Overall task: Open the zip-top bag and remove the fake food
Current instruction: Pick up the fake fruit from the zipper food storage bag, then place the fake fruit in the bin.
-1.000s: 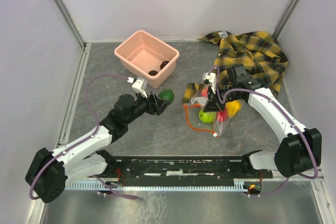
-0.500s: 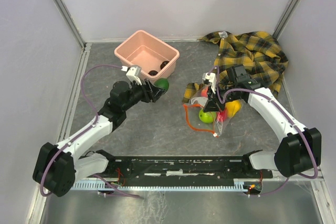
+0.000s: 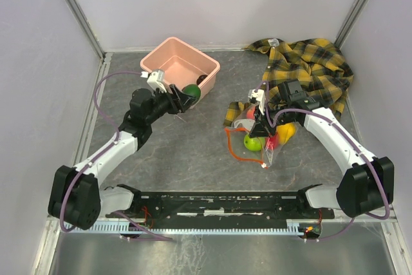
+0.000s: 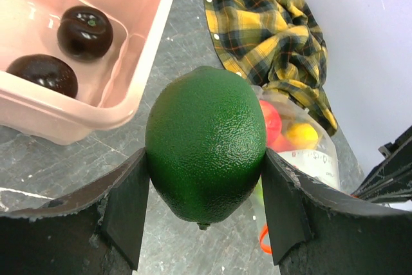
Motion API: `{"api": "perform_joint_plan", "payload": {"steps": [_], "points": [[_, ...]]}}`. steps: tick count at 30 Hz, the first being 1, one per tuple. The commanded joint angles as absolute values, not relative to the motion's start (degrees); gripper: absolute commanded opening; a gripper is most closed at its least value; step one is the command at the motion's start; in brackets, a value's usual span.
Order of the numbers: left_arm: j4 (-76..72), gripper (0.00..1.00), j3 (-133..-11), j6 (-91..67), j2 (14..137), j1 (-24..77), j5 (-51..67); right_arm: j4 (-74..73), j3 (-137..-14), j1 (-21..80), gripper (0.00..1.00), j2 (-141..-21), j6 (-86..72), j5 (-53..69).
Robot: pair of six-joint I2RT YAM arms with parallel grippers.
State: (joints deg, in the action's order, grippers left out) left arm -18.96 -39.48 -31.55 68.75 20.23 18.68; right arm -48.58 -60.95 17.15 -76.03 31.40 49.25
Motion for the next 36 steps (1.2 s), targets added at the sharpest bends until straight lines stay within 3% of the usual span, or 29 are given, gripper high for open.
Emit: {"api": "perform_joint_plan", "payload": {"steps": [1,30,34,36], "points": [[-23.11,0.36,-43.62,-33.89,70.04,19.02,19.86,-47.99,-62.93,17.28,0.02,-76.05,32.27,50.19],[-15.93,0.4,-58.29,-30.75,84.33,15.12,9.17,-48.04,-63.02,17.33,0.02,-76.4,32.24,50.54],[-14.55,0.44,-61.24,-28.55,86.13,15.14,6.86,-47.99,-63.05,17.29,0.02,-76.31,32.17,50.62],[-14.05,0.52,-62.39,-27.73,87.03,15.04,5.14,-48.0,-62.97,17.31,0.02,-76.2,32.22,50.58]]}}
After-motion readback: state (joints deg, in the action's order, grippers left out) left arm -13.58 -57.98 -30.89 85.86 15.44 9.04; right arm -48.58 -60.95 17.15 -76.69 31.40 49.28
